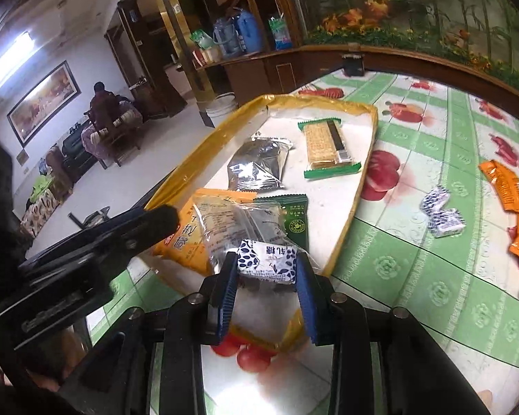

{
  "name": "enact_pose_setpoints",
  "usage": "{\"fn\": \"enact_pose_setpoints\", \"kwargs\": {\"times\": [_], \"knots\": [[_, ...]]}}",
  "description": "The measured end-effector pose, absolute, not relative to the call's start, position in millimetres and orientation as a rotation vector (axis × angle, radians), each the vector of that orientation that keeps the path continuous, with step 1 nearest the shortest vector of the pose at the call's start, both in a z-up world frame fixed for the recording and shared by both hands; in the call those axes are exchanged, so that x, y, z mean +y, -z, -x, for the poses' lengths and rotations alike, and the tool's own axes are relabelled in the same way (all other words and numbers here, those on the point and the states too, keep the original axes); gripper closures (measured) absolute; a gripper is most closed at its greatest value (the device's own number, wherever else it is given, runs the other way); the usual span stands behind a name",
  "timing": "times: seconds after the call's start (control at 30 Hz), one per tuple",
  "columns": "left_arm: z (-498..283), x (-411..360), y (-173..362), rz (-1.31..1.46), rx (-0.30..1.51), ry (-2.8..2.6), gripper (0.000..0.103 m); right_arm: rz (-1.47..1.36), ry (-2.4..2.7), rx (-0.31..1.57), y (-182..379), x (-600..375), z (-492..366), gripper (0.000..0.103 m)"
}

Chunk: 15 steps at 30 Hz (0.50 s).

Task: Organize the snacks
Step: 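Carry the candy pack into the yellow tray and open the right gripper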

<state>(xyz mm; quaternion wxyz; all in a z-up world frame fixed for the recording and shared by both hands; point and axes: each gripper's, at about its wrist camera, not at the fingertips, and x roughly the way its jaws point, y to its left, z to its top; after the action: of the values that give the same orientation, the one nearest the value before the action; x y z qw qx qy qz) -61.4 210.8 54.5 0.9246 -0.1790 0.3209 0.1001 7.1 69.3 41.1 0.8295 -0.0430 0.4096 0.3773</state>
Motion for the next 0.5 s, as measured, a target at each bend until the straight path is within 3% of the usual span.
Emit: {"fn": "enact_pose_setpoints", "kwargs": {"times": [0.37, 0.5], "knots": [[62.4, 211.0, -52.7, 0.356, 0.657, -0.218, 0.055, 0.082, -0.753, 0.868, -30.9, 94.7, -36.6, 0.071], [65.7, 208.6, -53.5, 0.347, 0.652, -0.222, 0.055, 0.058, -0.736, 0.842, -35.6, 86.7, -40.9, 0.063]]}}
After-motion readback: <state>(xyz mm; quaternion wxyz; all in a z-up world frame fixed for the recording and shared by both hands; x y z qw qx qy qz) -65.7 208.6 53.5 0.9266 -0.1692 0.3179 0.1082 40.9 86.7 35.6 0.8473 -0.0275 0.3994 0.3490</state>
